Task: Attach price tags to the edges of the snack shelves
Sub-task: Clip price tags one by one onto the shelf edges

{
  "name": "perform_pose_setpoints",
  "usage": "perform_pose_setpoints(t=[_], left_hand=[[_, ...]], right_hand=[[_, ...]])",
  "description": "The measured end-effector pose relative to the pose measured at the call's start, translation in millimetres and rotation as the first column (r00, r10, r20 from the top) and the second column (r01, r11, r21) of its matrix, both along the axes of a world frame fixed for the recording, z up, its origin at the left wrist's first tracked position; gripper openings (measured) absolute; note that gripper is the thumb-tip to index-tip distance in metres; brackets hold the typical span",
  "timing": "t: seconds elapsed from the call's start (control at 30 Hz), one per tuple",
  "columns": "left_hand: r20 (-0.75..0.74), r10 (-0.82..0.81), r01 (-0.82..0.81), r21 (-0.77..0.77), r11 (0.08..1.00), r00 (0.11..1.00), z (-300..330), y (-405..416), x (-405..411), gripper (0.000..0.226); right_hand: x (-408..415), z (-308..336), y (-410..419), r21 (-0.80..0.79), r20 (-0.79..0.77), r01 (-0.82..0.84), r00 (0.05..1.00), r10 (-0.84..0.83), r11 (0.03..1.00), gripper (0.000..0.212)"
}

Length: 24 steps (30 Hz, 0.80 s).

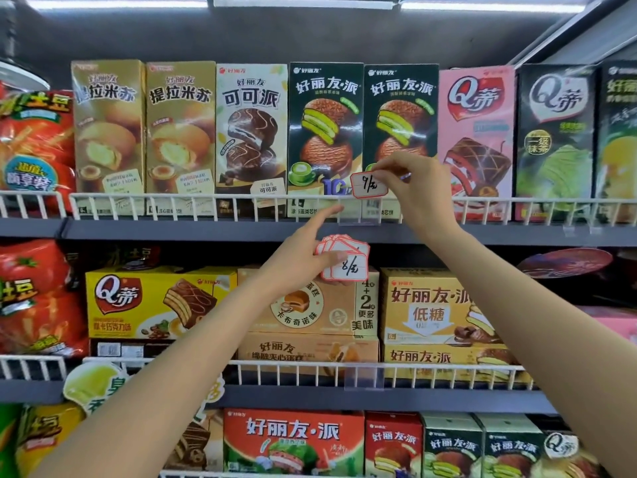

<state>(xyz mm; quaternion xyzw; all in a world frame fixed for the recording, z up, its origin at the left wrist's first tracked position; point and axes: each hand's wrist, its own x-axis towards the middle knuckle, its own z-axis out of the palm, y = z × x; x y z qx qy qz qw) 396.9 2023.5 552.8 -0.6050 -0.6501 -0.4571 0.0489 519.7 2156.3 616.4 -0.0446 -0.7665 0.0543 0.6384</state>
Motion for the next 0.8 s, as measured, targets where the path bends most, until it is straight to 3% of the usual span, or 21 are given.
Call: perform_pose_setpoints(t=[0.37,0.8], left_hand=[[-0.033,0.035,-0.036,-0.031,0.999,0.999,2,1,-4,0.065],[-0.054,0.053,-0.057,-0.065,0.996,0.997,5,-2,-6,0.073]], right_hand=[[-10,-14,8,0.149,0.005,0.059,0.998,-0.061,0.987,0.009],[-9,-21,2,0.387,0.065,0.368,0.904,-0.423,0.846,0.016]])
